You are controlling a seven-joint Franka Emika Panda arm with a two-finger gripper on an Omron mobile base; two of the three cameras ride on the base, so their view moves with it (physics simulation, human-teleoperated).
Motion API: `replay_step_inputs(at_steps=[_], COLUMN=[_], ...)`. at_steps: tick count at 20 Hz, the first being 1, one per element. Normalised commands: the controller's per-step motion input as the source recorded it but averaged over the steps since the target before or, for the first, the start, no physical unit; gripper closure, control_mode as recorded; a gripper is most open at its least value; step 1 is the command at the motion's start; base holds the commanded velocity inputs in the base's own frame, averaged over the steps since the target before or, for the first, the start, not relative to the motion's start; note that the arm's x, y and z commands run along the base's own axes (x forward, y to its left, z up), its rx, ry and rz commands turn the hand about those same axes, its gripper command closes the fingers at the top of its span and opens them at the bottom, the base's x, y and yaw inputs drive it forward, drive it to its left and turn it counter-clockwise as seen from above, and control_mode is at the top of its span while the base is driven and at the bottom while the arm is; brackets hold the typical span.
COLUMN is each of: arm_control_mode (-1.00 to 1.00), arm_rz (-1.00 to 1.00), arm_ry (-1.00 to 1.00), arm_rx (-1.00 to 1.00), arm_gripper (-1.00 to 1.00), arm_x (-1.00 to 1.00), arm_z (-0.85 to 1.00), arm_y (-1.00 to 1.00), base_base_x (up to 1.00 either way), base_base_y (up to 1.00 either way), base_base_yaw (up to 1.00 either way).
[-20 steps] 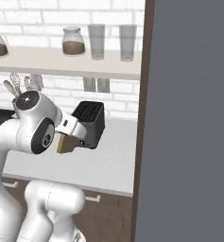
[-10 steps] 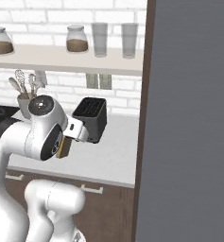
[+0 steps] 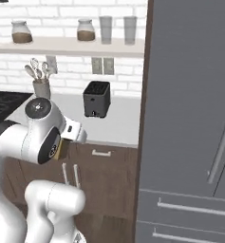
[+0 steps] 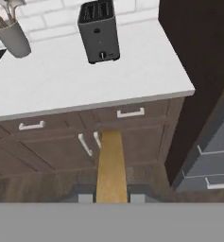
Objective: Start the toaster. Once the lever pops up, take the bread to the plate on the dining counter.
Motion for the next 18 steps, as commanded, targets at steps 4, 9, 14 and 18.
replay_step_inputs(at_steps=[4, 9, 14, 18], arm_control_mode=[1.0, 1.0, 1.0, 1.0], arm_rz=[0.0, 0.0, 0.0, 0.0], arm_ry=[0.0, 0.0, 0.0, 0.0], arm_rx=[0.0, 0.0, 0.0, 0.0], arm_gripper=[1.0, 1.0, 1.0, 1.0], arm_x=[0.0, 0.0, 0.0, 0.0], arm_z=[0.0, 0.0, 0.0, 0.0], arm_y=[0.0, 0.0, 0.0, 0.0], base_base_x=[-0.22, -0.1, -0.08, 0.0], base_base_y=[0.0, 0.0, 0.0, -0.04], base_base_yaw=[-0.79, -0.98, -0.97, -0.95])
